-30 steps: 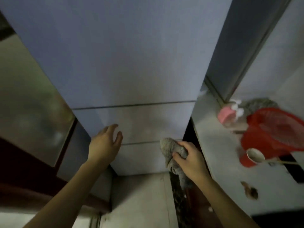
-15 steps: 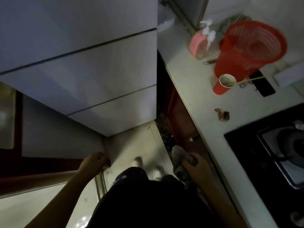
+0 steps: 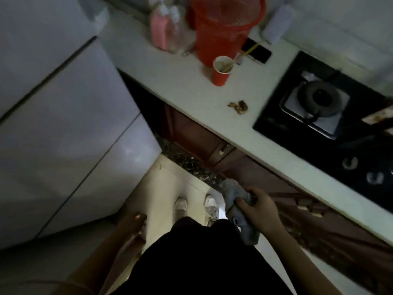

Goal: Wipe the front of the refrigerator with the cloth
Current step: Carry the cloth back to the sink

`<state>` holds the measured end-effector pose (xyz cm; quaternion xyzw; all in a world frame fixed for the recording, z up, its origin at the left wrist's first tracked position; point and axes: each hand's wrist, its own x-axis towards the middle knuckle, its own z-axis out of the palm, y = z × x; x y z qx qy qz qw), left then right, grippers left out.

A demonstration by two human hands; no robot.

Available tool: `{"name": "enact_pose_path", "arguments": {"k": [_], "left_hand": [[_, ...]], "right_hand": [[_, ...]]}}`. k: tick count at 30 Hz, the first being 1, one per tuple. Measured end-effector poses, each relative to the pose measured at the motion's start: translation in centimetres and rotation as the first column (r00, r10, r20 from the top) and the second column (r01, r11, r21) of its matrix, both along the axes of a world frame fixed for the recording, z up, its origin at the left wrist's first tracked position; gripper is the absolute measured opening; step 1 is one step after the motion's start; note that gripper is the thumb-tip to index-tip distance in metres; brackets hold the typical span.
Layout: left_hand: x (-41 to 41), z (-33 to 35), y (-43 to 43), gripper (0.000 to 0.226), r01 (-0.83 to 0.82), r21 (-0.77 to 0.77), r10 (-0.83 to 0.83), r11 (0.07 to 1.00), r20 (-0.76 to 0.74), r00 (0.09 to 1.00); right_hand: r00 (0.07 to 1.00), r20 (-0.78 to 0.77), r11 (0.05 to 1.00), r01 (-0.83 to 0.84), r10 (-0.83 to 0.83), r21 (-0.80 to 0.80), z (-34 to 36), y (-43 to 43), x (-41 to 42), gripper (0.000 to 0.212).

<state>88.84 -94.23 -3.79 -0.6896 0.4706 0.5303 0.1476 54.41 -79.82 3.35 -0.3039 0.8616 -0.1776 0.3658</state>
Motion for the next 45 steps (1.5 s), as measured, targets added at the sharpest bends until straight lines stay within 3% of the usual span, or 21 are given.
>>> {"name": "enact_pose_path", "arguments": {"k": [3, 8, 12, 17, 21, 27, 31, 35, 38, 42, 45], "left_hand": [[-3.1, 0.2, -1.8, 0.021, 0.104, 0.058, -0.101, 0.993, -0.058, 0.993], [-8.6, 1.2, -3.8, 0.019, 0.397, -0.027, -0.398, 0.917, -0.120, 0.910], [-11.3, 1.0, -4.3, 0.020, 0.639, -0.080, -0.644, 0.765, -0.106, 0.758], [-12.9, 1.0, -2.0, 0.020, 0.754, -0.119, -0.763, 0.646, -0.047, 0.645], [-13.0, 0.3, 1.0, 0.023, 0.820, -0.113, -0.823, 0.561, 0.022, 0.567], [-15.8, -0.4, 5.9, 0.031, 0.936, -0.086, -0.929, 0.341, 0.122, 0.349], [-21.4, -0.8, 7.7, 0.030, 0.972, -0.002, -0.966, 0.234, 0.115, 0.233], [-29.6, -1.5, 12.3, 0.031, 0.994, -0.042, -0.989, 0.101, 0.105, 0.105], [-37.0, -3.0, 17.6, 0.029, 0.996, -0.066, -0.994, -0.057, 0.096, -0.050], [-47.3, -4.3, 26.8, 0.027, 0.967, -0.009, -0.967, -0.253, 0.027, -0.253], [-54.0, -3.2, 35.4, 0.027, 0.897, -0.092, -0.901, -0.432, -0.009, -0.434]], "right_hand": [[0.987, -0.042, 0.988, 0.154, -0.154, -0.006, 0.1, 3.9, 1.3, 0.034], [0.876, -0.028, 0.876, 0.482, -0.482, -0.007, 0.3, 11.5, 3.6, 0.030], [0.721, 0.002, 0.719, 0.691, -0.692, -0.073, -0.3, 17.4, 6.5, 0.020], [0.465, 0.126, 0.444, 0.881, -0.876, -0.164, -1.1, 23.6, 9.5, 0.008], [0.346, 0.186, 0.310, 0.930, -0.920, -0.199, -2.0, 28.5, 11.1, 0.008], [0.185, 0.247, 0.133, 0.968, -0.951, -0.214, -2.7, 34.5, 11.7, 0.013], [0.084, 0.254, 0.038, 0.983, -0.964, -0.179, -3.4, 38.0, 11.4, 0.015], [-0.027, 0.183, -0.054, 0.988, -0.983, -0.142, -4.0, 42.2, 10.3, 0.018], [-0.101, 0.103, -0.109, 0.991, -0.990, -0.074, -4.1, 45.7, 8.8, 0.026], [-0.097, -0.033, -0.095, 0.994, -0.995, -0.048, -3.3, 50.7, 6.3, 0.034], [-0.142, -0.094, -0.138, 0.989, -0.985, -0.050, -2.3, 54.0, 5.0, 0.038]]}}
